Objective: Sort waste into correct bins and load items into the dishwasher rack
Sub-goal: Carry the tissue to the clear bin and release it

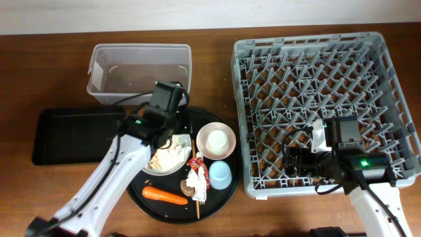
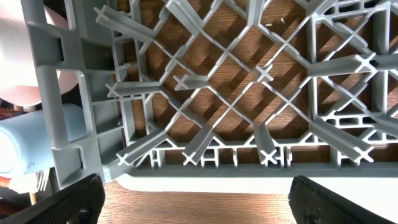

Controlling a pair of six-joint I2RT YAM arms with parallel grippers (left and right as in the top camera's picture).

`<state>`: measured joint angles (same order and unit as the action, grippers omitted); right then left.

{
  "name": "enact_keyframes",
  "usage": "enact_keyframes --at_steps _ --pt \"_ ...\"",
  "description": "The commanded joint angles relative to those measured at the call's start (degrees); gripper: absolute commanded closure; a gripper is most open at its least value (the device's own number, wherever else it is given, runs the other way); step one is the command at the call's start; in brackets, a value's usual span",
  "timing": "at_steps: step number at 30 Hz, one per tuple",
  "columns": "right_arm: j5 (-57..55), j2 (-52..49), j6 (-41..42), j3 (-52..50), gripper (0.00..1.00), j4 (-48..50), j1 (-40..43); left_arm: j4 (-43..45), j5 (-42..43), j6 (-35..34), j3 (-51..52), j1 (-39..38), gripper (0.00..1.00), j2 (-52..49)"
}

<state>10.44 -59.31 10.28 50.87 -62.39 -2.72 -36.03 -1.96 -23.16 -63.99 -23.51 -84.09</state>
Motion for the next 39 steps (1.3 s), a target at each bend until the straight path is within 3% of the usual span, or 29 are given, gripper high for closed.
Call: enact_keyframes --at_steps 1,5,9,11,12,13,15,17,18,19,21,24,26,29,33,39 --pt "-0.55 -0.04 -0.11 1.18 0.02 0.07 0.13 0.42 -2.4 2.62 -4.07 2.27 1.0 3.41" --pt "-0.52 -0.04 -0.11 1.18 0.02 0.02 0.13 16.15 -2.38 3.56 -4.76 11.93 1.0 -1.97" --pt "-0.52 -0.04 -0.11 1.18 0.02 -0.02 0.13 31.15 -0.52 3.5 -4.76 12.9 1.0 -16.37" --pt "-0.55 -0.04 -0.13 1.18 0.02 -0.02 0.13 32.92 2.21 3.5 -4.76 12.81 0.98 -19.82" --pt "-0.55 -0.04 -0.13 1.18 0.02 0.0 0.13 32.81 2.69 3.5 -4.76 12.81 0.73 -19.82" --pt "-0.55 -0.04 -0.13 1.18 0.02 -0.02 0.13 32.81 2.91 3.5 -4.85 12.81 0.41 -19.69" --pt "-0.55 -0.04 -0.35 1.18 0.02 -0.68 0.13 26.97 5.25 3.52 -6.4 12.81 0.01 -17.29" --pt "-0.55 -0.04 -0.35 1.18 0.02 -0.87 0.13 13.27 5.22 3.52 -7.58 12.74 0.01 -10.19" --pt "-0.55 -0.04 -0.35 1.18 0.02 -0.9 0.13 1.49 5.25 3.5 -7.58 12.24 0.01 -5.09" --pt "-0.55 -0.04 -0.35 1.18 0.02 -0.85 0.13 -10.05 5.81 3.45 -7.58 11.08 0.01 -2.84" --pt "-0.55 -0.04 -0.33 1.18 0.01 -0.87 0.13 -24.22 6.73 3.21 -4.46 8.15 0.01 -3.19" --pt "-0.55 -0.04 -0.33 1.18 0.02 -0.92 0.13 -22.64 6.75 2.99 2.73 7.74 0.01 -3.21" --pt "-0.55 -0.04 -0.33 1.18 0.02 -0.92 0.13 -15.82 7.3 3.04 8.57 7.74 0.02 -3.21" --pt "-0.55 -0.04 -0.33 1.18 0.02 -0.92 0.13 -4.98 10.14 3.06 13.66 7.72 0.23 -3.21" --pt "-0.52 -0.04 -0.33 1.18 0.02 -0.92 0.13 -0.31 10.08 3.06 14.84 5.99 0.36 -3.21" --pt "-0.52 -0.04 -0.33 1.18 0.02 -1.33 0.13 0.94 8.15 3.04 15.21 4.76 0.36 -3.89"
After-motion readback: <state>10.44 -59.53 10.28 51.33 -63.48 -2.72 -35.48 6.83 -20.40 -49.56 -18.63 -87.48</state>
